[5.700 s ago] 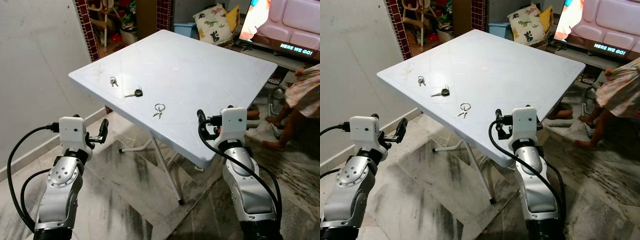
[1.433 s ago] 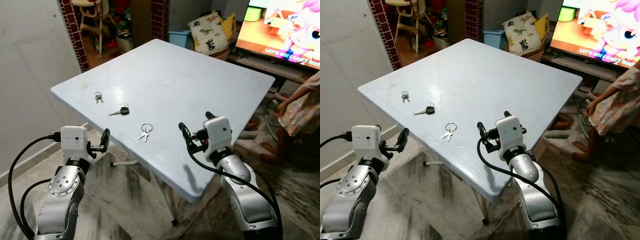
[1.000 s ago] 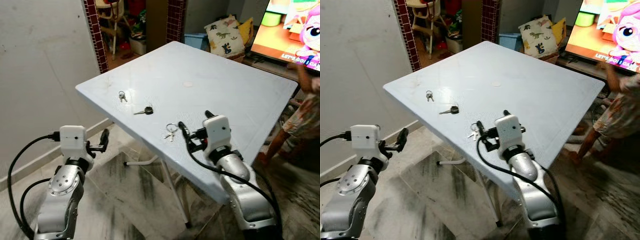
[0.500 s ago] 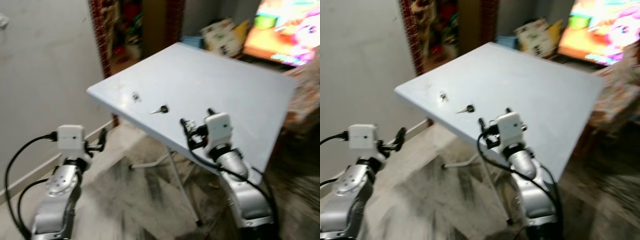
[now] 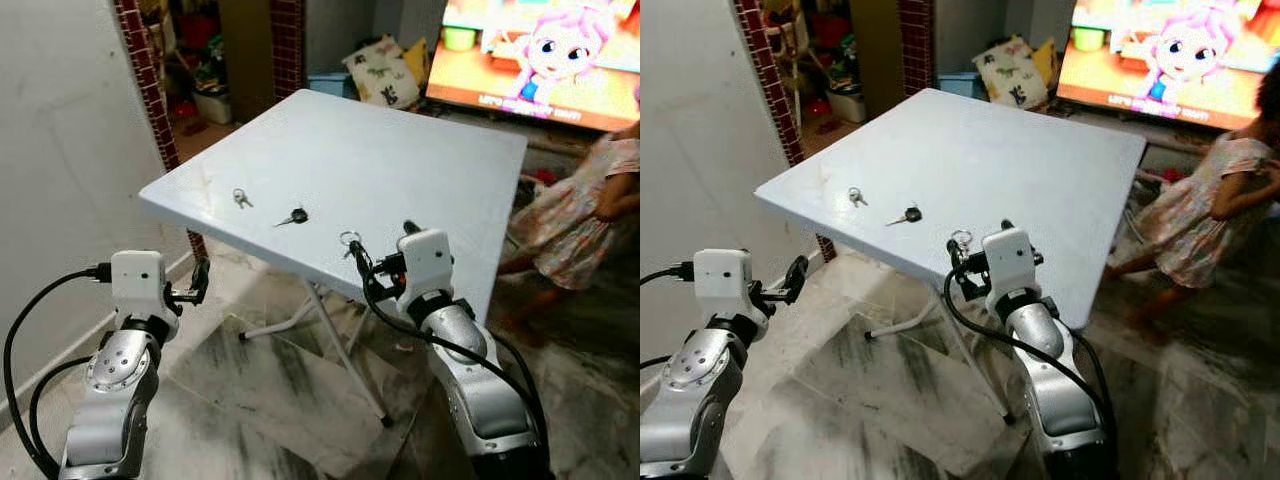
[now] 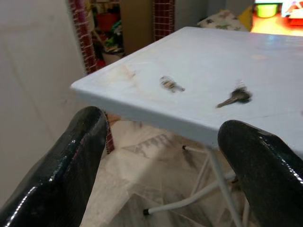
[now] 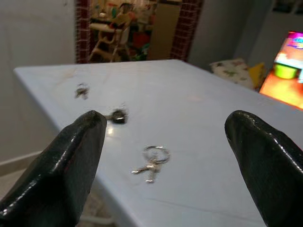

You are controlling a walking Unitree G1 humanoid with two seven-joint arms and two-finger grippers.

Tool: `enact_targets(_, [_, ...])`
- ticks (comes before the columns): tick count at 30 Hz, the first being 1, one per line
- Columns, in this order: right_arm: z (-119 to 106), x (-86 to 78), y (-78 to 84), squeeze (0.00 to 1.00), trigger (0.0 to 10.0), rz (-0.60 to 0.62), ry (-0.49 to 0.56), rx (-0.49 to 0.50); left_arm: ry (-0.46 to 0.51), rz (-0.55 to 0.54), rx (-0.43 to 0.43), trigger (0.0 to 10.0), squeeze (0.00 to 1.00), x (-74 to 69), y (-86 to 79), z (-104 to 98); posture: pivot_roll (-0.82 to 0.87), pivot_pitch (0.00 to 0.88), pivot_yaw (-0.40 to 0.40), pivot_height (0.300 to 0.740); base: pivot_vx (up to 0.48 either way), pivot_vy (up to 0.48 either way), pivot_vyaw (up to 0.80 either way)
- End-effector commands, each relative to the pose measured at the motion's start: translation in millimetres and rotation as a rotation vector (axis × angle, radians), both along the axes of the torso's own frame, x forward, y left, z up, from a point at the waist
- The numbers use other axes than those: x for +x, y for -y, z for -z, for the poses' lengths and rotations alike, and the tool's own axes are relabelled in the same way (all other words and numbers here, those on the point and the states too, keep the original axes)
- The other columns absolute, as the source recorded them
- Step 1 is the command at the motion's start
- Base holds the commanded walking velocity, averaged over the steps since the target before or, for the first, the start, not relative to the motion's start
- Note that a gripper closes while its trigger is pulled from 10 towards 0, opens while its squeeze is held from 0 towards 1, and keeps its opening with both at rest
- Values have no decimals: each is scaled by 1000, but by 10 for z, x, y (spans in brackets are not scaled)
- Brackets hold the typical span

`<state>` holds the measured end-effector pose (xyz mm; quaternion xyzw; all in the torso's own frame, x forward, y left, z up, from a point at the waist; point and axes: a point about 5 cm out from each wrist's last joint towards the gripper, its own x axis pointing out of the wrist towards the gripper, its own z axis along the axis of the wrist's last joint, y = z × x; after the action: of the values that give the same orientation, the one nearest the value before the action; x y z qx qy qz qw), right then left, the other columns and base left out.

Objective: Hang keys on a hook

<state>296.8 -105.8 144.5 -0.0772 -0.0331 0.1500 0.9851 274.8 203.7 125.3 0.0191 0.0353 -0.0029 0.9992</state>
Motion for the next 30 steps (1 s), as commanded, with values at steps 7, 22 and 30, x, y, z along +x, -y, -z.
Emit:
enact_targets(7, [-19,25,65,0,10000,25,14,-5,10,19,-13,10000,0,26,42,-29,21,0,18,740,0,0,0])
enact_targets(22, [-6,27,67,0,10000,29,9,-9,9,28,-16,10000,0,23,86,-19,24,0,10,740,0,0,0])
enact_targets(30, [-22,50,105,0,10000,23,11,-24,13,33,-22,10000,0,-1,120,-5,18,0,-2,740,0,-216,0])
